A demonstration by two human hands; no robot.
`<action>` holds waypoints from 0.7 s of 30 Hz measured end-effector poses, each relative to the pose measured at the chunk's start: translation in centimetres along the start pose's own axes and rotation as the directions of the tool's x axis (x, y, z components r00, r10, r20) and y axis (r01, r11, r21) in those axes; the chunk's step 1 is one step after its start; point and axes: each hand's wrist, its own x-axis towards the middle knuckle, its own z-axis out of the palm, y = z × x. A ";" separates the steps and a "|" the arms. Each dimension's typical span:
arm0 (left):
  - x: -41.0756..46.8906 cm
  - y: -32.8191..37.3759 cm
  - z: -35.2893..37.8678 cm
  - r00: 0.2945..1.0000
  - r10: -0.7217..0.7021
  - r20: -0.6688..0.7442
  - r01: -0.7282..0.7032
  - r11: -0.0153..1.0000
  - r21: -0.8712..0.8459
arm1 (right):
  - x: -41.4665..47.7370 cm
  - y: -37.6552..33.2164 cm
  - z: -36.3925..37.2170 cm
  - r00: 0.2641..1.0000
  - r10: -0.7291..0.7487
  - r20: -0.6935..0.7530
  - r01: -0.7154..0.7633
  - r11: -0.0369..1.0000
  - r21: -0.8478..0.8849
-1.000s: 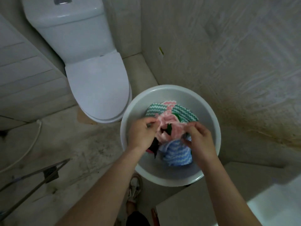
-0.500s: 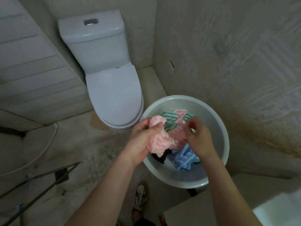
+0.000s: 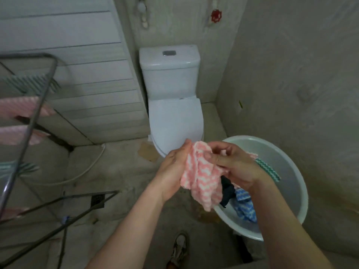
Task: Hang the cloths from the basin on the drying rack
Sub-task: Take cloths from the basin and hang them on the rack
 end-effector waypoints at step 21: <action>-21.5 4.7 -23.2 0.518 0.673 -0.528 -0.279 0.717 0.639 | 2.3 0.1 27.4 0.920 -0.141 0.366 0.387 0.483 -0.786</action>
